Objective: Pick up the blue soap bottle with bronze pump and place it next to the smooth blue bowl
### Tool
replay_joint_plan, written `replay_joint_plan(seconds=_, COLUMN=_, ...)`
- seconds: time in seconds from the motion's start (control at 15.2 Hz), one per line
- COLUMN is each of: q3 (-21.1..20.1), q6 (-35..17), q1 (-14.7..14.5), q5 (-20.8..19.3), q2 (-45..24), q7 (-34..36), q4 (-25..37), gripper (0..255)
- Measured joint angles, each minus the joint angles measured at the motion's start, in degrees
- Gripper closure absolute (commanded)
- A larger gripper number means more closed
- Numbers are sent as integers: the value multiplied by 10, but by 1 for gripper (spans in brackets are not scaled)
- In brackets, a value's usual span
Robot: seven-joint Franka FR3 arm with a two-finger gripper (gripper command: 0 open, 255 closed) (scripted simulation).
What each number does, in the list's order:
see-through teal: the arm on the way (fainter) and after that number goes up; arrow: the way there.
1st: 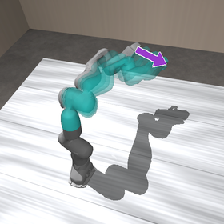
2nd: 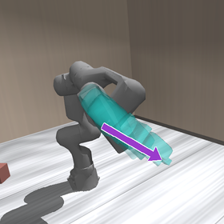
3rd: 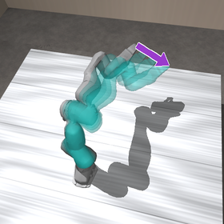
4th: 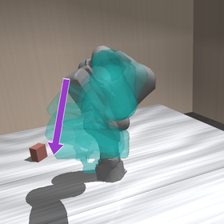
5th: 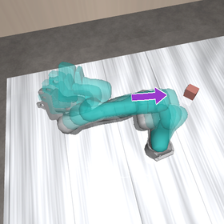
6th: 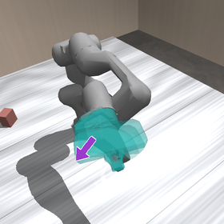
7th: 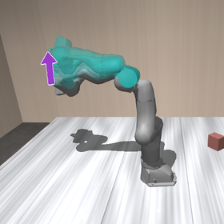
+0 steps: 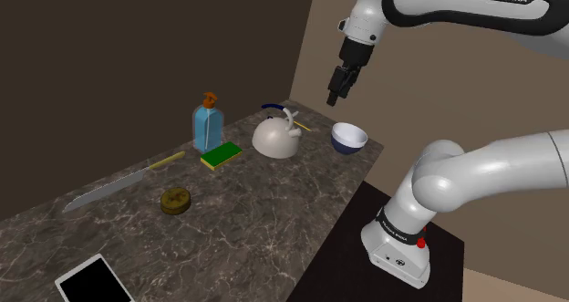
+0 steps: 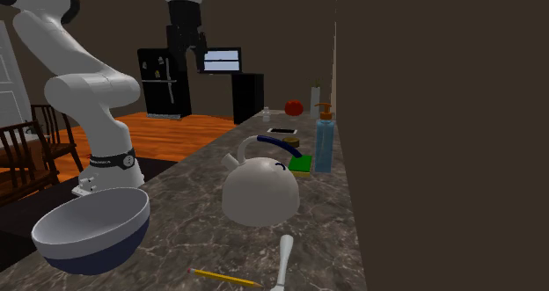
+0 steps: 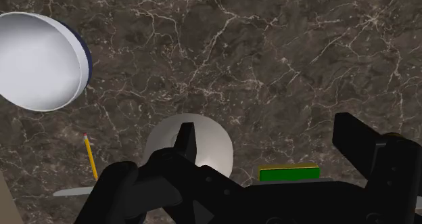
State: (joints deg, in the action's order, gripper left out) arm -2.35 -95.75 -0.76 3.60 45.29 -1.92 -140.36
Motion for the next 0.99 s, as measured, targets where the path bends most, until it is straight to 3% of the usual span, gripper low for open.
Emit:
replay_joint_plan(seconds=0.2, q3=-8, q6=-14, q1=-2, q5=4, q2=-27, q7=8, q4=13, gripper=0)
replay_joint_plan(seconds=0.53, q3=-35, q6=-72, q1=-5, q5=11, q2=-131, q7=36, q4=60, gripper=0)
replay_joint_plan(seconds=0.99, q3=-67, q6=-126, q1=-5, q5=-1, q2=-293, q7=78, q4=169, gripper=0)
